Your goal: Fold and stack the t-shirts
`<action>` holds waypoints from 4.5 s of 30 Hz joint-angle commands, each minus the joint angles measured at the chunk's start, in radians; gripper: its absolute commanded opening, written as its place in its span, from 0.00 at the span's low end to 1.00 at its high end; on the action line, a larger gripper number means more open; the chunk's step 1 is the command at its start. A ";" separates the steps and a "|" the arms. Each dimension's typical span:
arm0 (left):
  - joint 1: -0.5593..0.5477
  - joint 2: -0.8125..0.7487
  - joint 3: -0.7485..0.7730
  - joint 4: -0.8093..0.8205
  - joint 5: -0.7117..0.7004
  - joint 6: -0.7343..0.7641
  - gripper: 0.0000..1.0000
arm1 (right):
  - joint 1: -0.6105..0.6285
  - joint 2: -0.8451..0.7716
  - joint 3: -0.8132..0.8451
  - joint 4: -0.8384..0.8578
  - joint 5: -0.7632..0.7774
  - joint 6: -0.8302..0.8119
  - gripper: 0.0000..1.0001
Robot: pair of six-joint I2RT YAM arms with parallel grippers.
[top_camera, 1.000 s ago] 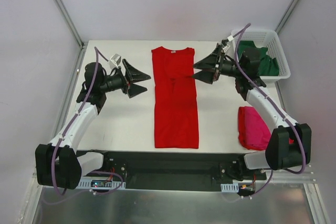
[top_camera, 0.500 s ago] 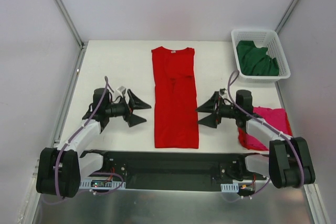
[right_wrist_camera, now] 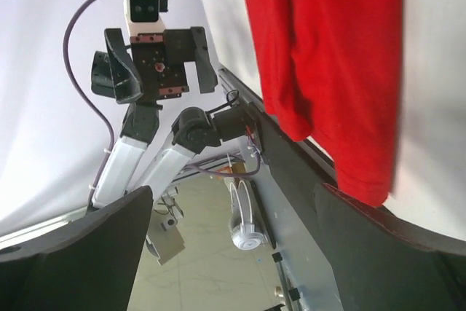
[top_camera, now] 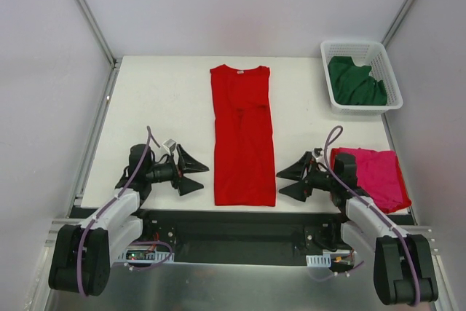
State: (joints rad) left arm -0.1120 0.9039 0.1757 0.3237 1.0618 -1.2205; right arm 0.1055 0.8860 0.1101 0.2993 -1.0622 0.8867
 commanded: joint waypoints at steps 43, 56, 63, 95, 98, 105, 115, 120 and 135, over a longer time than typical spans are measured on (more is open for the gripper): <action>-0.219 0.497 0.047 0.152 -0.082 0.220 0.99 | 0.263 0.729 -0.098 0.472 0.145 -0.149 0.96; -0.264 0.517 -0.005 0.271 -0.092 0.148 0.99 | 0.264 0.414 0.039 -0.214 0.258 -0.394 0.96; -0.308 0.520 -0.047 0.339 -0.117 0.098 0.99 | 0.266 0.487 -0.019 -0.143 0.243 -0.377 0.96; -0.446 0.678 -0.087 0.595 -0.197 -0.017 0.99 | 0.264 0.596 0.002 -0.200 0.401 -0.410 0.97; -0.446 0.676 -0.085 0.585 -0.200 -0.014 0.99 | 0.266 0.600 0.019 -0.203 0.410 -0.411 0.98; -0.446 0.638 -0.064 0.479 -0.209 0.022 0.76 | 0.264 0.604 0.034 -0.195 0.396 -0.391 0.87; -0.448 0.621 -0.035 0.396 -0.224 0.072 0.52 | 0.264 0.640 0.030 -0.174 0.398 -0.397 0.34; -0.446 0.633 -0.030 0.396 -0.224 0.076 0.48 | 0.264 0.651 0.036 -0.166 0.395 -0.391 0.15; -0.446 0.553 0.030 0.290 -0.229 0.121 0.45 | 0.264 0.544 0.054 -0.160 0.352 -0.371 0.01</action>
State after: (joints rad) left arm -0.5510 1.4963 0.1848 0.6971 0.8505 -1.1370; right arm 0.3710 1.4105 0.2276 0.3325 -0.9718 0.5488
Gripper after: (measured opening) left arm 0.452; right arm 0.739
